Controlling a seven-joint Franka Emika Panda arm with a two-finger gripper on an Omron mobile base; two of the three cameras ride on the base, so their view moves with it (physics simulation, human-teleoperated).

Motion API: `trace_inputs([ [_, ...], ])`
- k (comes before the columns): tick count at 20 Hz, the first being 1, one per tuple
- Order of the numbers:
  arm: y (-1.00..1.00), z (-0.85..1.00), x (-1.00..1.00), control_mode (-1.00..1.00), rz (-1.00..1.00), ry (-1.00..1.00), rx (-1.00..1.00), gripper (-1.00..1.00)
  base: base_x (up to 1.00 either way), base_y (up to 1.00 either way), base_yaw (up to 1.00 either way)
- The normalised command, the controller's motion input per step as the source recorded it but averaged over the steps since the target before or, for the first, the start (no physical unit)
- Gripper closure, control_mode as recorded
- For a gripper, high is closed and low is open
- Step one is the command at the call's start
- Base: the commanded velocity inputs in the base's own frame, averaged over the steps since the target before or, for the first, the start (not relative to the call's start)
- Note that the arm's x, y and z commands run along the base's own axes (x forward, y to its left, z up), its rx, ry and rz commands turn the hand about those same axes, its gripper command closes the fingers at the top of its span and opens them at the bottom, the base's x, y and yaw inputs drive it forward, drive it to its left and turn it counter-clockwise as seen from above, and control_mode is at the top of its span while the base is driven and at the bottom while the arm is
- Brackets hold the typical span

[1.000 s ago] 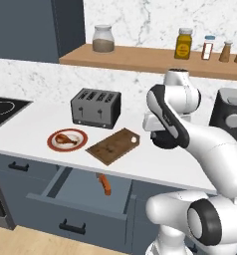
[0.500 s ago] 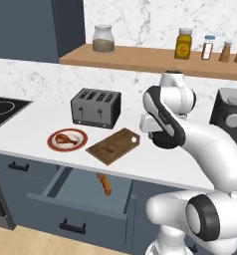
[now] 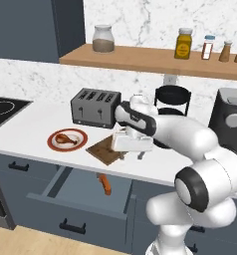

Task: Pick up the knife from the drawer and place it on the cutting board. Then place the meat from the plate to the cutting board.

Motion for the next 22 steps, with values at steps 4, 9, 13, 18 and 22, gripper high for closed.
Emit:
trace_inputs([
  [4, 1.00, -1.00, -0.26, -1.00, -0.01, 0.15, -0.01, -1.00, 0.00, 0.00, 0.00],
  [9, 0.83, -1.00, -0.27, -1.00, -0.11, 0.06, -0.10, -1.00, 0.00, 0.00, 0.00],
  [13, 0.19, -1.00, -0.01, -1.00, -0.20, -0.01, -0.01, -1.00, 0.00, 0.00, 0.00],
  [18, 0.08, -0.82, -0.10, -1.00, -0.18, -0.01, 0.00, -1.00, 0.00, 0.00, 0.00],
  [22, 0.47, -0.67, -0.56, -1.00, -0.09, 0.00, 0.00, -1.00, 0.00, 0.00, 0.00],
])
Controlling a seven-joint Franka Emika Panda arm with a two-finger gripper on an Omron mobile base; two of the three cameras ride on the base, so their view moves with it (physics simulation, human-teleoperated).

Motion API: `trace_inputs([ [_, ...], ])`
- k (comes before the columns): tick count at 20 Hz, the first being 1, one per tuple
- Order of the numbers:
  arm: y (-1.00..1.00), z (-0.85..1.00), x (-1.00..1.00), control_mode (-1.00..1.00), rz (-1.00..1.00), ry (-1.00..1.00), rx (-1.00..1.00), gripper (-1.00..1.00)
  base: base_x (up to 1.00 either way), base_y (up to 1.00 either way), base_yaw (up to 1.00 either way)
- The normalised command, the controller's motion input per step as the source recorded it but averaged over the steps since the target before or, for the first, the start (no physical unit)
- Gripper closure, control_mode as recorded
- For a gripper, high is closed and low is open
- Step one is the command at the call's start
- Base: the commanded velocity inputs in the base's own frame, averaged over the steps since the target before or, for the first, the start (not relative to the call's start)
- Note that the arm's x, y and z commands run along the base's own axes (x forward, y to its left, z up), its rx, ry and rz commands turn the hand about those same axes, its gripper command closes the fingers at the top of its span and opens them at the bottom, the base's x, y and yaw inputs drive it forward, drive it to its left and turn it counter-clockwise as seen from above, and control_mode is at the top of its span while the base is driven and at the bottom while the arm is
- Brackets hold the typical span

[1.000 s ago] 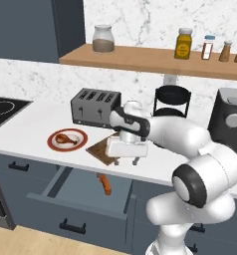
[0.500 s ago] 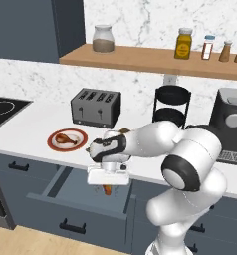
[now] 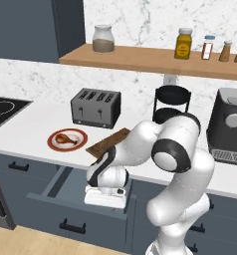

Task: Pick up the knife from the drawer and place it on the cutting board. Then place the meat from the plate to the cutting board.

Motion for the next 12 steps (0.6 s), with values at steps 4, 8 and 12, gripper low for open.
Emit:
trace_inputs([
  [4, 0.67, -0.20, -1.00, -1.00, -0.02, 0.01, 0.00, -1.00, 0.00, 0.00, 0.00],
  [8, 0.73, 0.17, -1.00, -1.00, 0.02, -0.01, 0.00, -1.00, 0.00, 0.00, 0.00],
  [12, 0.20, 1.00, -0.07, -1.00, 0.04, -0.25, -0.04, -1.00, 0.00, 0.00, 0.00],
])
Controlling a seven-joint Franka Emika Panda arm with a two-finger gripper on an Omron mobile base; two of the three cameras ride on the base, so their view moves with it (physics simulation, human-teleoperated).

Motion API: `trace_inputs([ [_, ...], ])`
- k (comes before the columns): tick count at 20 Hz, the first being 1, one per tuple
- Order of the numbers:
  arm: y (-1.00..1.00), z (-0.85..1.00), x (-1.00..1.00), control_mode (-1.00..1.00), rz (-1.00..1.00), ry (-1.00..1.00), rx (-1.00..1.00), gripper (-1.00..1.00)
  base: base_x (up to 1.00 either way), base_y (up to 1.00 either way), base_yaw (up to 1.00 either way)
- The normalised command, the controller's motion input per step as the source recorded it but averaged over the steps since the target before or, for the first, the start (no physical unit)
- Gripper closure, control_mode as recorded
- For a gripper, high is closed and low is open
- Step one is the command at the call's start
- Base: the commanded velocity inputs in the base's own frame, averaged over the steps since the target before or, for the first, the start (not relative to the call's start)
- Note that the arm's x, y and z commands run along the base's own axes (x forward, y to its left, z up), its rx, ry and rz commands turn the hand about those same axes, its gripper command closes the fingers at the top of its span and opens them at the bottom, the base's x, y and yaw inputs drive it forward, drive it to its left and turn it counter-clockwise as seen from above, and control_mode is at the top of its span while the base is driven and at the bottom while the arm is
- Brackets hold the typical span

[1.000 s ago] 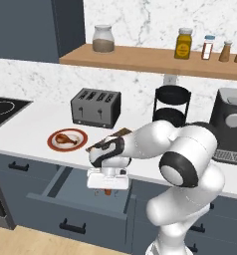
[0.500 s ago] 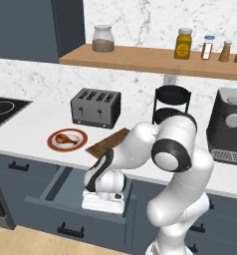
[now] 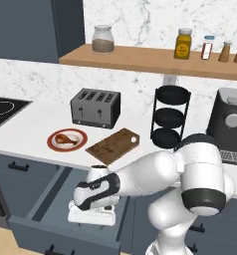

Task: Pick up the knife from the drawer and place it on the cutting board. Then place the meat from the plate to the cutting board.

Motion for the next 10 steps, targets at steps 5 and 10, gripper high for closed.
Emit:
trace_inputs([
  [5, -0.04, 0.73, 0.99, -1.00, 0.09, -0.18, -0.01, -1.00, 0.00, 0.00, 0.00],
  [10, -0.18, -0.07, 0.96, -1.00, 0.04, -0.15, -0.11, -1.00, 0.00, 0.00, 0.00],
])
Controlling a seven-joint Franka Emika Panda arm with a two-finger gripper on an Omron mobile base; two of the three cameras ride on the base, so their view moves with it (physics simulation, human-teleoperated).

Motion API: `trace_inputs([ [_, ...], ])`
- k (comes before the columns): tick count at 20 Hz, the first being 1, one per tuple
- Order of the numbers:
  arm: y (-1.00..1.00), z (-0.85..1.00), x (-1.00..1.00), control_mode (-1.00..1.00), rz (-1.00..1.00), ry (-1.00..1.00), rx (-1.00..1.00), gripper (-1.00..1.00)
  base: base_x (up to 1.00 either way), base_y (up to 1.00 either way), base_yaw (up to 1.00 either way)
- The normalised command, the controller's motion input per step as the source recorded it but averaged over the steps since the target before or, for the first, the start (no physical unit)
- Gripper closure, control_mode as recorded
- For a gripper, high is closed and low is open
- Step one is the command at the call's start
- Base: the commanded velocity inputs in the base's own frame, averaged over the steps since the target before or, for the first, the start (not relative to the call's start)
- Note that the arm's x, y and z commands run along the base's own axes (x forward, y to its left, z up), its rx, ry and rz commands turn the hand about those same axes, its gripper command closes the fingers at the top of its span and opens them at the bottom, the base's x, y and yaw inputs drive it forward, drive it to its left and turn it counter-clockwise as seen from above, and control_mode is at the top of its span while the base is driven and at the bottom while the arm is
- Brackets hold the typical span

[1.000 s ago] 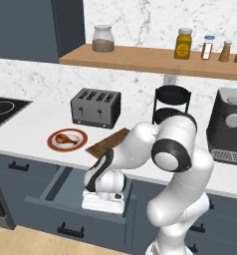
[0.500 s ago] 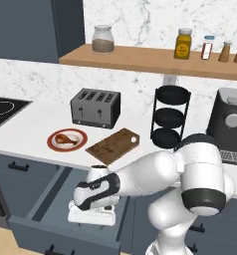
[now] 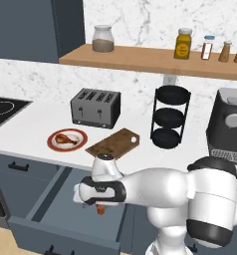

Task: Pick up the knife from the drawer and place it on the cutting board. Then place the meat from the plate to the cutting board.

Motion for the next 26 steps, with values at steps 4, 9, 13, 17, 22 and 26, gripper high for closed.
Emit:
trace_inputs([
  [4, -0.01, -0.10, 0.72, -1.00, 0.03, -0.05, -0.06, -1.00, 0.00, 0.00, 0.00],
  [9, 0.01, -0.41, 0.44, -1.00, 0.03, -0.03, -0.01, -1.00, 0.00, 0.00, 0.00],
  [13, -0.05, -0.67, 0.03, -1.00, 0.01, -0.05, 0.00, -1.00, 0.00, 0.00, 0.00],
  [17, -0.08, -0.21, 0.09, -1.00, 0.00, -0.13, -0.01, -1.00, 0.00, 0.00, 0.00],
  [22, -0.08, -0.05, 0.33, -1.00, 0.00, -0.04, -0.02, -1.00, 0.00, 0.00, 0.00],
  [26, -0.02, -0.01, 0.64, -1.00, 0.00, 0.00, 0.00, -1.00, 0.00, 0.00, 0.00],
])
